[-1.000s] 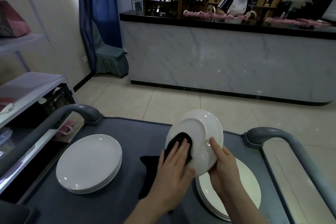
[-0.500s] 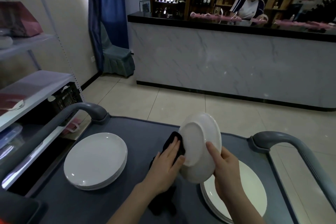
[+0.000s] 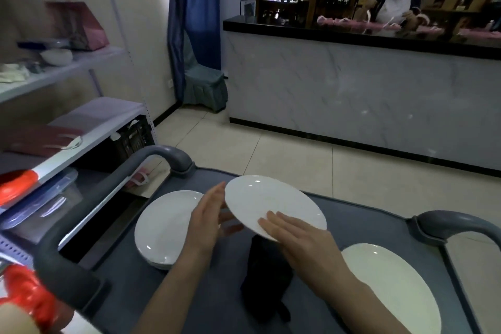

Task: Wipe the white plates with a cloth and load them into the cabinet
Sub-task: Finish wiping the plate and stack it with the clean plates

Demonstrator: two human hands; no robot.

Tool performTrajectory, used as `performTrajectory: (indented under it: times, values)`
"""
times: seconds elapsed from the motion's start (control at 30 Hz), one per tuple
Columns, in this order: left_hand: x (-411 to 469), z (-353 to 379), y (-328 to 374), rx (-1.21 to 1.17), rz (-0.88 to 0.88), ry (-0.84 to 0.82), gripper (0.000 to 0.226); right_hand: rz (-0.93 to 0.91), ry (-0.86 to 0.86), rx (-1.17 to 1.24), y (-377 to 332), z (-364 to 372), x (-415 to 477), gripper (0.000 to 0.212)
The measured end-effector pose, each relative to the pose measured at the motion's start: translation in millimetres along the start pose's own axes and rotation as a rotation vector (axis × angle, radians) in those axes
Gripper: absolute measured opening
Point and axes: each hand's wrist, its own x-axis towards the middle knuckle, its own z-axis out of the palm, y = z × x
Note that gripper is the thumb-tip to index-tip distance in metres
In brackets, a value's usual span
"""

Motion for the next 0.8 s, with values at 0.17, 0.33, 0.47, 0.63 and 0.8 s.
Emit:
performTrajectory:
  times: [0.17, 0.33, 0.47, 0.63, 0.8]
  values:
    - [-3, -38, -1, 0.017, -0.038, 0.181, 0.031, -0.141, -0.095, 0.068, -19, 36, 20, 0.052]
    - [1, -81, -6, -0.032, -0.078, 0.300, 0.041, -0.005, -0.410, 0.339, -28, 74, 38, 0.054]
    - [9, -120, -13, -0.055, -0.092, 0.361, 0.043, 0.354, -0.393, 0.599, -26, 98, 53, 0.054]
    - [24, -158, -23, -0.055, -0.100, 0.365, 0.047, 0.902, -0.270, 0.709, -28, 135, 68, 0.027]
    - [40, -182, -38, 0.024, -0.085, 0.363, 0.046, 1.083, -0.213, 0.839, -44, 172, 73, 0.025]
